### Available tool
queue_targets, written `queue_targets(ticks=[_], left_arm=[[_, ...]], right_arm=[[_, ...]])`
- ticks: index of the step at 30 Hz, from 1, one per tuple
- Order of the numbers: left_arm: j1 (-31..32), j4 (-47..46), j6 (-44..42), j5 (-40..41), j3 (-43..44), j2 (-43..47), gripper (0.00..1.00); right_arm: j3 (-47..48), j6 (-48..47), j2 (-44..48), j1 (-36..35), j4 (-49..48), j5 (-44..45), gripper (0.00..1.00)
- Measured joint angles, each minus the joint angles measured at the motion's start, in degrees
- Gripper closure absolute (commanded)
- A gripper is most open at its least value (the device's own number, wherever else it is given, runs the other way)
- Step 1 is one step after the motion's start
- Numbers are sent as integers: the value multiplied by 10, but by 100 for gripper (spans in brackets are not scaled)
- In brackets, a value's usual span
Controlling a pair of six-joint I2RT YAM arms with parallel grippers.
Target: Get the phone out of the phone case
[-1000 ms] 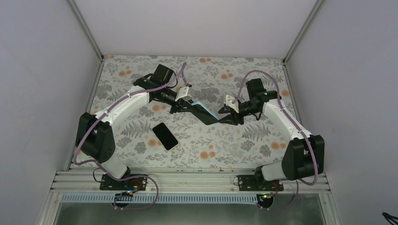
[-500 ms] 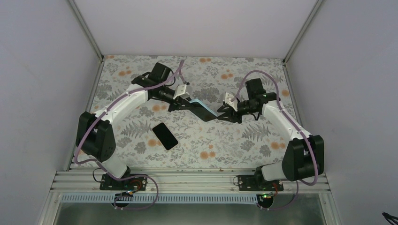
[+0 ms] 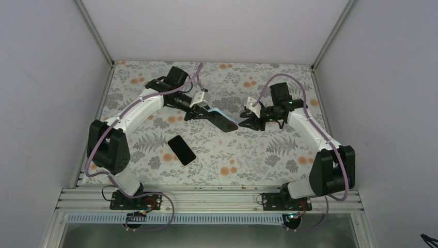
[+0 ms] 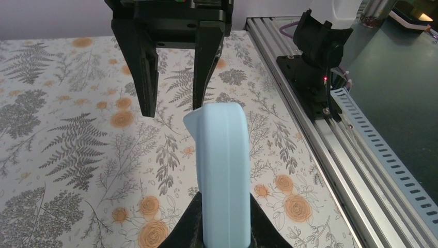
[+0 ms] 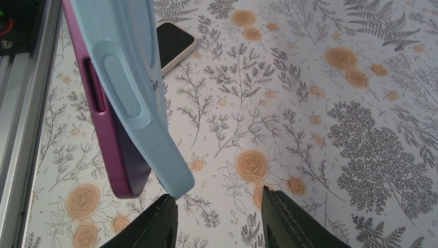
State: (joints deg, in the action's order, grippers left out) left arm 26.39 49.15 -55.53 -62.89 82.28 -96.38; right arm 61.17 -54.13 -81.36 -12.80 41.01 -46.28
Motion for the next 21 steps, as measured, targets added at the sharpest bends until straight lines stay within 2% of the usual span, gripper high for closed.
queue_targets(ticks=[6, 15, 21], left_arm=[[-5, -18, 28, 0, 0, 0, 98], [-6, -70, 94, -21, -12, 0, 98], [-9, -94, 119, -34, -16, 0, 98]], right_arm=[[22, 11, -10, -19, 15, 11, 56], [42, 78, 0, -56, -10, 58, 49], [131, 52, -51, -64, 72, 43, 42]])
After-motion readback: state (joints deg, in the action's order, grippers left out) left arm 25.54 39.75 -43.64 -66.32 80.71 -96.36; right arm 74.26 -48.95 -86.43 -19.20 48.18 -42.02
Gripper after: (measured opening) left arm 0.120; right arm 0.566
